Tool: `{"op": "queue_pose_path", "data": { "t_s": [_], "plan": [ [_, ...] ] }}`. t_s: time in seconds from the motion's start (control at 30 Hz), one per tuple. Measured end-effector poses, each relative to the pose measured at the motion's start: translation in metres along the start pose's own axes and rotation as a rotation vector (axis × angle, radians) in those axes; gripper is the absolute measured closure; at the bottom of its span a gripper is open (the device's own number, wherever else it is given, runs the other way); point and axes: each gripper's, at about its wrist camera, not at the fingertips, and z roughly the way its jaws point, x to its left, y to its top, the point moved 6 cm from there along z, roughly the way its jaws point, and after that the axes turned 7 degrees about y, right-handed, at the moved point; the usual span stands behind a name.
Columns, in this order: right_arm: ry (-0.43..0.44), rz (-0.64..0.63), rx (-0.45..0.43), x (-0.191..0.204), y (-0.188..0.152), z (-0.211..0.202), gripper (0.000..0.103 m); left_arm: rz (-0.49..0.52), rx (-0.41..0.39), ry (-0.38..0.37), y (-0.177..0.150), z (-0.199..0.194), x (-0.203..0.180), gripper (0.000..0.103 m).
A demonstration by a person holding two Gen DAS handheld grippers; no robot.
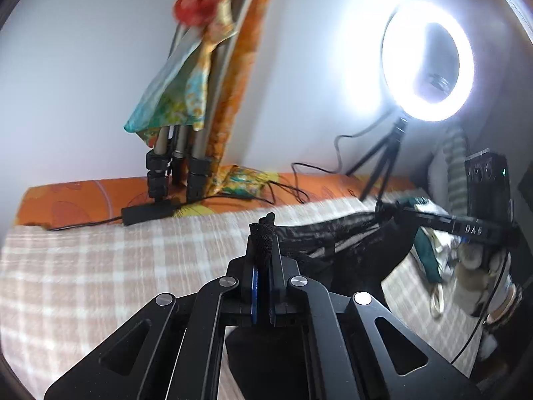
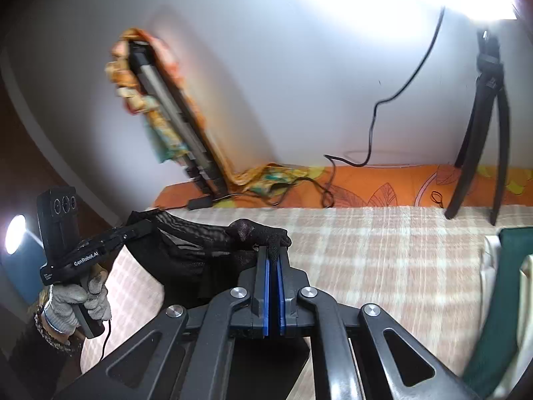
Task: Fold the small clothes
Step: 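Lift the collar end and fold it over toward the hem with both grippers, then open both grippers and release the folded black shirt onto the blanket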
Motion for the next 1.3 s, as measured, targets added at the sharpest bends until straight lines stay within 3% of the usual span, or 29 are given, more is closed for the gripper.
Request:
{"op": "queue_pose_path", "data": {
  "t_s": [0.27,0.5,0.83,0.97,1.1,1.23,1.3],
  "plan": [
    [-0.006,-0.056,-0.003,0.054,-0.048,-0.053,0.102,0.038,-0.014,0.000,-0.048,-0.060,-0.033,0.100],
    [-0.005,-0.091,0.017,0.092,-0.113,-0.089,0.102,0.085,-0.004,0.006,-0.103,-0.099,-0.058,0.100],
    [-0.039,-0.130,0.018,0.111,-0.190,-0.116,0.101,0.064,0.008,0.019,-0.169,-0.130,-0.056,0.100],
    [-0.060,-0.175,0.018,0.117,-0.215,-0.124,0.101,0.123,0.022,0.038,-0.193,-0.142,-0.056,0.099],
    [-0.127,-0.283,0.051,0.124,-0.244,-0.129,0.096,0.210,0.065,0.054,-0.220,-0.153,-0.057,0.095],
    [-0.141,-0.345,0.109,0.128,-0.272,-0.140,0.090,0.251,0.105,0.055,-0.242,-0.173,-0.056,0.088],
    [-0.126,-0.314,0.115,0.122,-0.280,-0.149,0.080,0.212,0.108,0.050,-0.245,-0.181,-0.050,0.073]
  ]
}}
